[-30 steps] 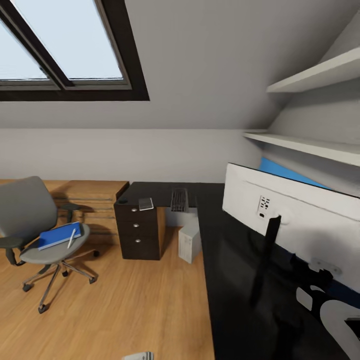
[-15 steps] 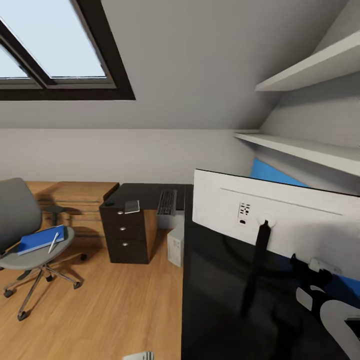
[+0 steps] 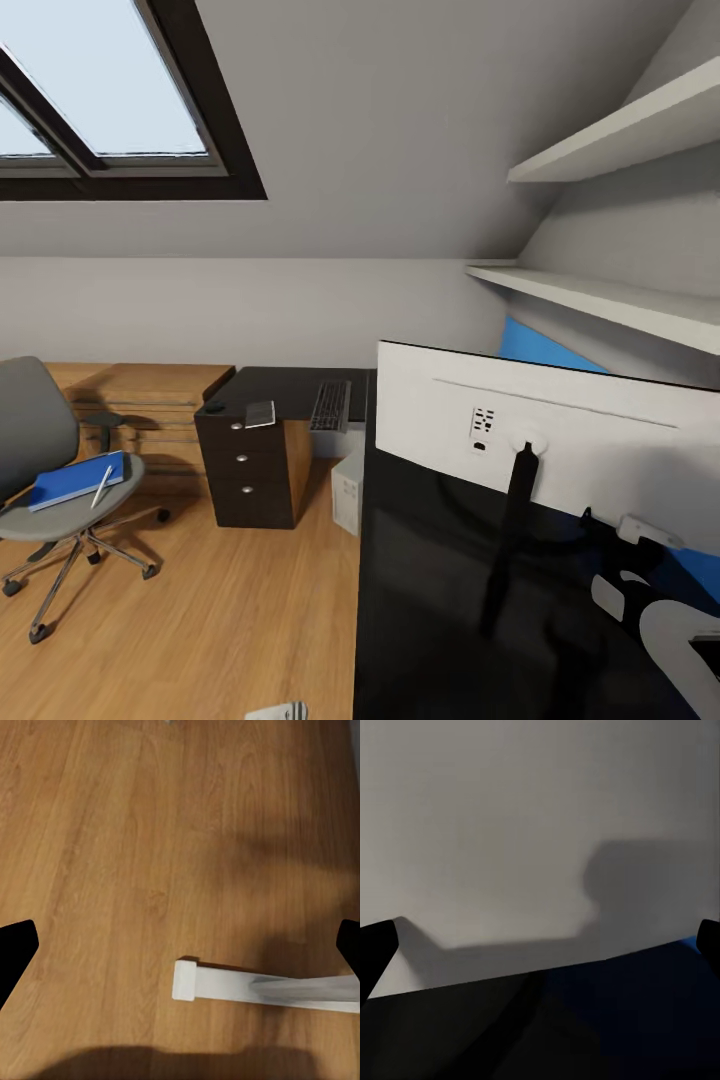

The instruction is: In the bedroom, organize the workspace by keeping the computer under the desk, ensuring the monitor is on the desk, placing the keyboard on the desk next to the monitor, placing the mouse on the desk next to the keyboard, moving the folder from the swivel chair onto the desk next to the mouse, stacking the notebook on top of the folder with the pen on top of the notebook, and positioning the swivel chair next to the desk.

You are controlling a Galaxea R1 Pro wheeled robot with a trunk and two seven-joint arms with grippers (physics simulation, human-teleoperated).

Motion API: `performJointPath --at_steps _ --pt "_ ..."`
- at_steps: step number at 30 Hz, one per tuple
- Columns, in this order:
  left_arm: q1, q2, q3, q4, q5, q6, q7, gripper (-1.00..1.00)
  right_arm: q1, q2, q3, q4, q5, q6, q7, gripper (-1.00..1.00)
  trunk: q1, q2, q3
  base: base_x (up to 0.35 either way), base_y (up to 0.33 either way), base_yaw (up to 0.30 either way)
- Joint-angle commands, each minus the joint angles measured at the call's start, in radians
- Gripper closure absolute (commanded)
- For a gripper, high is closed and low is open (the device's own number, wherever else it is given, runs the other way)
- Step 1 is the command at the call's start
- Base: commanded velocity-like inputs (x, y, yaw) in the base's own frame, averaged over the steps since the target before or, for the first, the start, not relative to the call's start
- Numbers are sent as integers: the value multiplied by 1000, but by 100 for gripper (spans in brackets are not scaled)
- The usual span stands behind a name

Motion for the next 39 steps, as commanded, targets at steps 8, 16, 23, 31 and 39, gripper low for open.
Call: performJointPath --at_steps 8,16,23,31,39 --pt "-2 1 -4 -1 6 -5 5 -100 -1 0 9 1 -4 -2 -3 -100 0 -1 -1 69 -6 0" --pt "-2 1 -4 -1 6 -6 5 -100 -1 0 10 1 1 -2 -3 -100 0 -1 -1 55 -10 0" --pt "-2 1 -3 -1 6 -4 5 -100 -1 21 10 2 4 -3 -3 -100 0 -1 -1 -223 14 0" --pt "-2 2 -2 -1 6 -5 5 -100 -1 41 10 2 5 -4 -3 -100 0 -1 -1 -292 180 0" --pt "-2 2 2 -1 6 -4 5 -100 -1 52 10 2 6 -4 -3 -100 0 -1 -1 -260 232 4"
